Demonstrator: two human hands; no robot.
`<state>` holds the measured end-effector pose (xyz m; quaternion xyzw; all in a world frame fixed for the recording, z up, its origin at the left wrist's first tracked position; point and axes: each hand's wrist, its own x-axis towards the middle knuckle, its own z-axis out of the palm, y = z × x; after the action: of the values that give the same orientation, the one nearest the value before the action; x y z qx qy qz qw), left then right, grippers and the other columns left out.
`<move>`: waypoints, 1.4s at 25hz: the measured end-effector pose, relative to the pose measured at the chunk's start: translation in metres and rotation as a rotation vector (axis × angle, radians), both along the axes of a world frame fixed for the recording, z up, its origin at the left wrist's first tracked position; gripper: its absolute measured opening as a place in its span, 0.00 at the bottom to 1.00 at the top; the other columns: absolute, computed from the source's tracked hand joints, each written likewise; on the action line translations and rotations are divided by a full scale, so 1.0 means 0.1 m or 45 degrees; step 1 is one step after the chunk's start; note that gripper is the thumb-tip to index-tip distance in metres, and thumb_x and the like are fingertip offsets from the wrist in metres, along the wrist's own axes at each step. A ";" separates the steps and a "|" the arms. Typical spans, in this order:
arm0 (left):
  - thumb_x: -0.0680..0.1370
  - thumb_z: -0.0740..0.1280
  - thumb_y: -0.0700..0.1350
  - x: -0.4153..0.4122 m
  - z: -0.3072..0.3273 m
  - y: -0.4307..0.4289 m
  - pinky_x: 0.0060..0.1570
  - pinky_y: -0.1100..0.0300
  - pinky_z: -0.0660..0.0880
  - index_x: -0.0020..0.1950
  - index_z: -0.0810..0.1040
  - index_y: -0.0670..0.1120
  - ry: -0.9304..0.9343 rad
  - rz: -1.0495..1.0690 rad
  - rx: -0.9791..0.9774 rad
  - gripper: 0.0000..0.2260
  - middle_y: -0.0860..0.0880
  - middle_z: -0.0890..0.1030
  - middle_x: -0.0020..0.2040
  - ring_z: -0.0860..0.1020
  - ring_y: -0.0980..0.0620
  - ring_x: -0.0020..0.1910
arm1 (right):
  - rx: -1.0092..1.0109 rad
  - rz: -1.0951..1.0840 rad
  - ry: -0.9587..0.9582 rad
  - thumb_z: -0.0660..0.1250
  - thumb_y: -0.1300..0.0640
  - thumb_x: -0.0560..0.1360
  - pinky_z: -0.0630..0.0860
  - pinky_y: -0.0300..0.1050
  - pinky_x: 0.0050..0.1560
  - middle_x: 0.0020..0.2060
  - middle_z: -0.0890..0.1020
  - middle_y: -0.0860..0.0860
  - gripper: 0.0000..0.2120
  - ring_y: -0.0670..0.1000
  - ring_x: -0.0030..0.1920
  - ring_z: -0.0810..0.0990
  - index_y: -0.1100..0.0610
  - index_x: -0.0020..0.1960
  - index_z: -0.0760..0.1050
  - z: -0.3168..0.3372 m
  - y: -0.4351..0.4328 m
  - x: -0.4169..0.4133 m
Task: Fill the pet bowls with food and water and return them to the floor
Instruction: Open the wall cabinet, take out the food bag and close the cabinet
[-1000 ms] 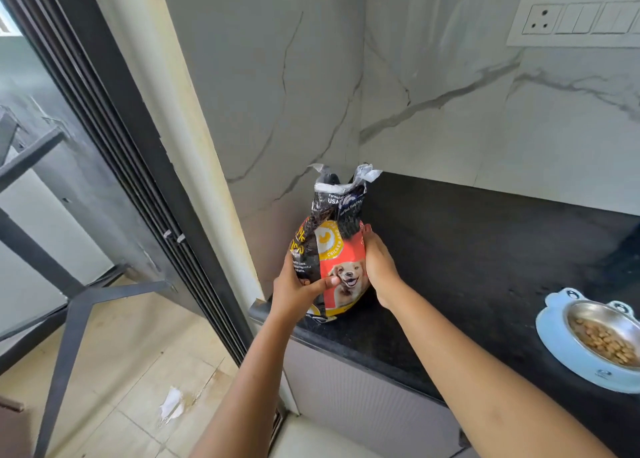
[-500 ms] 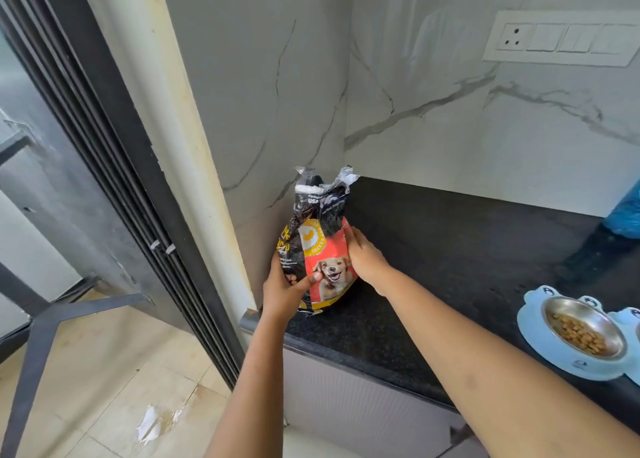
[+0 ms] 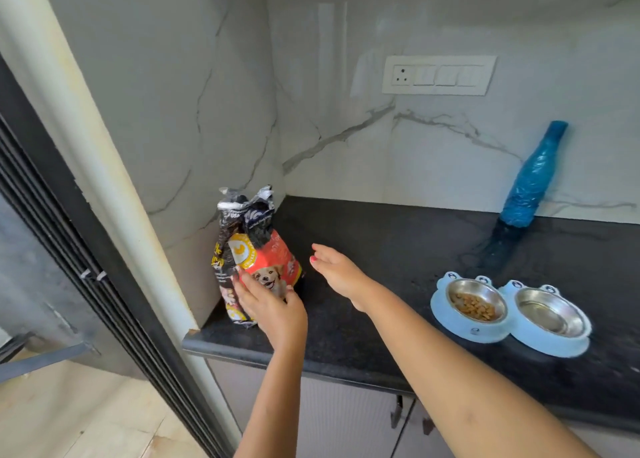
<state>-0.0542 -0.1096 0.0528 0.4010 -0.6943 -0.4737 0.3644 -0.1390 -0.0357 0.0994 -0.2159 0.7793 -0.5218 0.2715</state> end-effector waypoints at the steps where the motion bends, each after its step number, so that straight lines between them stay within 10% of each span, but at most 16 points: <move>1: 0.76 0.67 0.35 -0.02 0.10 0.17 0.74 0.48 0.50 0.79 0.47 0.45 0.002 -0.050 -0.011 0.38 0.43 0.47 0.79 0.47 0.43 0.77 | -0.031 -0.031 0.000 0.56 0.52 0.83 0.62 0.47 0.70 0.76 0.62 0.51 0.24 0.51 0.75 0.62 0.51 0.78 0.57 0.09 0.16 0.02; 15: 0.80 0.63 0.42 0.01 1.97 3.53 0.70 0.58 0.55 0.66 0.72 0.50 0.542 -0.948 -0.193 0.15 0.49 0.57 0.76 0.55 0.52 0.75 | -0.820 -0.883 0.326 0.59 0.59 0.82 0.69 0.51 0.66 0.72 0.70 0.49 0.21 0.46 0.65 0.71 0.52 0.74 0.64 1.89 3.63 0.59; 26: 0.80 0.62 0.52 0.37 3.66 5.61 0.74 0.51 0.57 0.72 0.67 0.47 0.974 -1.517 -0.538 0.22 0.47 0.62 0.75 0.56 0.49 0.76 | -1.370 -1.434 0.793 0.72 0.57 0.70 0.71 0.52 0.68 0.74 0.65 0.49 0.41 0.50 0.70 0.70 0.51 0.77 0.54 3.21 5.64 1.00; 35: 0.81 0.60 0.42 0.37 3.99 5.81 0.74 0.47 0.56 0.77 0.57 0.53 0.776 -1.688 -0.711 0.26 0.47 0.56 0.78 0.53 0.46 0.77 | -1.326 -1.559 1.092 0.68 0.58 0.72 0.75 0.52 0.65 0.63 0.78 0.53 0.24 0.52 0.64 0.78 0.58 0.68 0.72 3.24 5.73 1.04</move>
<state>-0.0173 0.4710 0.4523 -0.3519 -0.7516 -0.4895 0.2676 -0.0348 0.5373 0.4232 -0.0352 0.4575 -0.7356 -0.4983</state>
